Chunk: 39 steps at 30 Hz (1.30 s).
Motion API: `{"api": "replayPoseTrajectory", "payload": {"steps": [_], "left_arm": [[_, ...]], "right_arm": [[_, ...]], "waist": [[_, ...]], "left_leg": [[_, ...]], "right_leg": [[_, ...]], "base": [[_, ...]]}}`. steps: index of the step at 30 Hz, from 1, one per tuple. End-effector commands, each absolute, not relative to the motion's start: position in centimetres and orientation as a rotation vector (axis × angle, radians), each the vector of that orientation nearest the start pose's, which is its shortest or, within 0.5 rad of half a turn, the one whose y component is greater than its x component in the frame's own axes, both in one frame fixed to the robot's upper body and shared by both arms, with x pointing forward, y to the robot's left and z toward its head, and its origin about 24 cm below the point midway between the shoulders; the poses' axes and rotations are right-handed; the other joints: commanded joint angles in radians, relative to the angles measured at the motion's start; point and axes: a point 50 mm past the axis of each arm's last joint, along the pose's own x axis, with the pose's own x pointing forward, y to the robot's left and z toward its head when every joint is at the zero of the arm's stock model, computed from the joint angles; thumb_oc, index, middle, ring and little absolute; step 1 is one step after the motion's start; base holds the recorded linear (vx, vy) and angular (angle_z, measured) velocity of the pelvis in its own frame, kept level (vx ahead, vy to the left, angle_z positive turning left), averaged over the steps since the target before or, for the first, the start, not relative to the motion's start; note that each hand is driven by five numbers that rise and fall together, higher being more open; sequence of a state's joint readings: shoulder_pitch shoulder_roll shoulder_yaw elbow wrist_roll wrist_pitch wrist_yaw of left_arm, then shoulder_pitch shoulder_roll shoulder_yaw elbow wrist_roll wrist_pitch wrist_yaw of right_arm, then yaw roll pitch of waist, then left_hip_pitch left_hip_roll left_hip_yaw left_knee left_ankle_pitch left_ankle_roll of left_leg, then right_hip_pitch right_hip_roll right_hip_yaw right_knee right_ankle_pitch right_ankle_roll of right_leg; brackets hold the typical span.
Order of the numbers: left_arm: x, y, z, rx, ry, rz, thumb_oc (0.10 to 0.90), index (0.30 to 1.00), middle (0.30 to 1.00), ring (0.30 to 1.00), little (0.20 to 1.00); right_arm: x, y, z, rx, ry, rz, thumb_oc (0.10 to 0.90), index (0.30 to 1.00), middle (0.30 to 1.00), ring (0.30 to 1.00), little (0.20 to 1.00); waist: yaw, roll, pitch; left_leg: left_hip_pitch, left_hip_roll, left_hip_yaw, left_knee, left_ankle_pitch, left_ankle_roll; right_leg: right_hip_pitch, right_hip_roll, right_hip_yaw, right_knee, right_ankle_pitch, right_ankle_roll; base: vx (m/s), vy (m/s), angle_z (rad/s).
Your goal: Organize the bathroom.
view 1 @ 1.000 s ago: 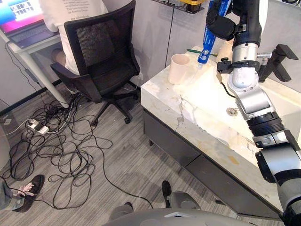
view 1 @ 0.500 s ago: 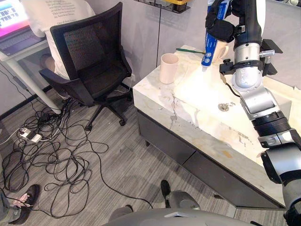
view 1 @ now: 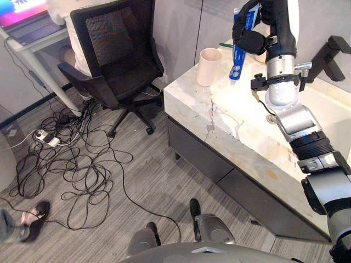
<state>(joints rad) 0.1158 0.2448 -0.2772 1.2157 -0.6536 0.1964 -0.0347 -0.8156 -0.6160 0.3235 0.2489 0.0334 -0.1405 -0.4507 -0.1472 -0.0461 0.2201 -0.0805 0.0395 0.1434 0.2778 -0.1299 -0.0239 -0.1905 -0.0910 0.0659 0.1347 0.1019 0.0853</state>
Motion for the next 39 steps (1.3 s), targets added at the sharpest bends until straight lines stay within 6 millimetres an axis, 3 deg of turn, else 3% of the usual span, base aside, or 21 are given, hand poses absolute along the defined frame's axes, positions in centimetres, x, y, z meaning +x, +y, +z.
{"api": "replayPoseTrajectory", "payload": {"steps": [1,3,6,11,16,17,18,19,21,22,26,27,31,34,39], "left_arm": [[9.9,19.9,-16.5,-0.332,1.232,0.221,0.8,0.9,0.9,0.9,0.9],[9.8,20.6,-16.4,-0.309,1.233,0.235,0.8,0.9,0.9,0.9,0.9],[10.9,21.1,-16.1,-0.322,1.214,0.253,0.8,0.9,0.9,0.9,0.9],[9.4,21.9,-16.2,-0.288,1.251,0.17,0.8,0.9,0.9,0.9,0.9],[9.3,22.8,-16.0,-0.311,1.284,0.162,0.8,0.9,0.9,0.9,0.9],[9.1,22.9,-16.0,-0.314,1.283,0.173,0.8,0.9,0.9,0.9,0.9],[8.5,23.4,-16.1,-0.324,1.274,0.202,0.8,0.9,0.9,0.9,0.9],[8.1,23.8,-16.1,-0.33,1.272,0.223,0.8,0.9,0.9,0.9,0.9],[7.8,24.0,-16.1,-0.34,1.271,0.241,0.8,0.9,0.9,0.9,0.9],[8.1,24.2,-16.0,-0.334,1.272,0.251,0.8,0.9,0.9,0.9,0.9],[8.6,24.8,-15.6,-0.314,1.263,0.225,0.8,0.9,0.9,0.9,0.9],[8.4,24.8,-15.6,-0.344,1.273,0.224,0.8,0.9,0.9,0.9,0.9],[9.1,23.8,-15.6,-0.312,1.294,0.131,0.8,0.9,0.9,0.9,0.9],[9.0,22.9,-15.9,-0.311,1.314,0.111,0.8,0.9,0.9,0.9,0.9],[8.2,23.1,-16.0,-0.312,1.331,0.153,0.8,0.9,0.9,0.9,0.9]], "right_arm": [[31.9,-15.4,33.3,-0.417,-1.125,-0.244,0.4,0.3,0.3,0.3,0.3],[31.4,-14.7,33.5,-0.409,-1.139,-0.229,0.4,0.3,0.3,0.3,0.3],[31.5,-14.5,33.0,-0.435,-1.151,-0.243,0.4,0.3,0.3,0.3,0.3],[31.5,-17.1,32.1,-0.478,-1.146,-0.287,0.4,0.3,0.3,0.3,0.3],[31.7,-18.3,31.7,-0.49,-1.134,-0.288,0.4,0.3,0.3,0.3,0.3],[31.7,-18.2,31.7,-0.477,-1.137,-0.279,0.4,0.3,0.3,0.3,0.3],[31.4,-18.0,32.0,-0.461,-1.149,-0.262,0.4,0.3,0.3,0.3,0.3],[31.2,-17.7,32.2,-0.46,-1.155,-0.257,0.4,0.3,0.3,0.3,0.3],[31.1,-17.4,32.5,-0.456,-1.16,-0.249,0.4,0.3,0.3,0.3,0.3],[31.1,-17.0,32.7,-0.458,-1.168,-0.251,0.4,0.3,0.3,0.3,0.3],[31.2,-17.3,32.8,-0.481,-1.176,-0.272,0.4,0.3,0.3,0.3,0.3],[31.5,-17.5,33.0,-0.502,-1.174,-0.278,0.4,0.3,0.3,0.3,0.3],[31.9,-18.1,33.2,-0.523,-1.165,-0.315,0.4,0.3,0.3,0.3,0.3],[32.1,-18.9,33.2,-0.531,-1.151,-0.328,0.4,0.3,0.3,0.3,0.3],[31.9,-19.9,33.0,-0.525,-1.129,-0.361,0.4,0.3,0.3,0.3,0.3]], "waist": [[0.003,-0.01,-0.009],[0.005,0.001,-0.003],[0.012,-0.01,-0.004],[0.007,-0.004,-0.011],[-0.004,0.022,-0.012],[0.001,0.028,-0.007],[0.009,0.041,0.009],[0.01,0.044,0.018],[0.006,0.045,0.024],[-0.011,0.028,0.034],[-0.023,0.03,0.038],[-0.024,0.037,0.028],[-0.021,0.038,0.017],[-0.025,0.037,0.006],[-0.032,0.037,-0.005]], "left_leg": [[0.091,-0.008,0.025,0.011,-0.122,0.077],[0.078,-0.002,0.017,-0.004,-0.094,0.089],[0.047,-0.018,0.005,0.009,-0.078,0.088],[0.03,-0.042,0.005,0.044,-0.085,0.076],[0.035,-0.062,-0.001,0.025,-0.079,0.086],[0.033,-0.064,0.004,0.021,-0.076,0.09],[0.036,-0.055,0.015,0.024,-0.079,0.098],[0.043,-0.053,0.023,0.029,-0.085,0.102],[0.053,-0.056,0.031,0.037,-0.094,0.102],[0.072,-0.088,0.021,0.068,-0.149,0.11],[0.062,-0.09,-0.016,0.127,-0.188,0.118],[0.058,-0.077,-0.015,0.13,-0.176,0.103],[0.025,-0.066,-0.033,0.13,-0.147,0.091],[0.034,-0.064,-0.046,0.089,-0.127,0.089],[0.061,-0.061,-0.055,0.041,-0.112,0.089]], "right_leg": [[-0.073,0.026,0.046,0.186,-0.105,0.08],[-0.074,0.041,0.029,0.256,-0.157,0.069],[-0.018,0.053,0.017,0.165,-0.146,0.036],[0.035,0.064,0.01,0.094,-0.13,0.013],[0.03,0.057,0.019,0.118,-0.145,0.017],[0.011,0.049,0.002,0.15,-0.153,0.021],[-0.059,0.047,-0.031,0.278,-0.166,0.031],[-0.109,0.042,-0.036,0.33,-0.148,0.041],[-0.137,0.032,-0.034,0.308,-0.125,0.05],[-0.162,0.014,0.016,0.135,-0.009,0.073],[-0.142,0.041,0.081,0.133,-0.026,0.057],[-0.105,0.049,0.071,0.151,-0.069,0.046],[-0.065,0.053,0.059,0.128,-0.081,0.025],[-0.057,0.058,0.068,0.114,-0.082,0.029],[-0.056,0.06,0.081,0.116,-0.087,0.037]], "base": [[-0.1,0.001,-0.28],[-0.11,-0.024,0.02],[-0.03,-0.075,0.13],[0.01,0.045,0.35],[0.02,0.148,0.2],[-0.01,0.066,-0.07],[0.01,0.062,-0.21],[0.06,0.019,-0.37],[0.13,-0.052,-0.38],[0.16,-0.085,-0.24],[0.2,-0.154,0.07],[0.16,-0.107,0.82],[0.11,-0.089,0.62],[0.08,-0.021,0.21],[0.06,0.009,-0.14]]}}
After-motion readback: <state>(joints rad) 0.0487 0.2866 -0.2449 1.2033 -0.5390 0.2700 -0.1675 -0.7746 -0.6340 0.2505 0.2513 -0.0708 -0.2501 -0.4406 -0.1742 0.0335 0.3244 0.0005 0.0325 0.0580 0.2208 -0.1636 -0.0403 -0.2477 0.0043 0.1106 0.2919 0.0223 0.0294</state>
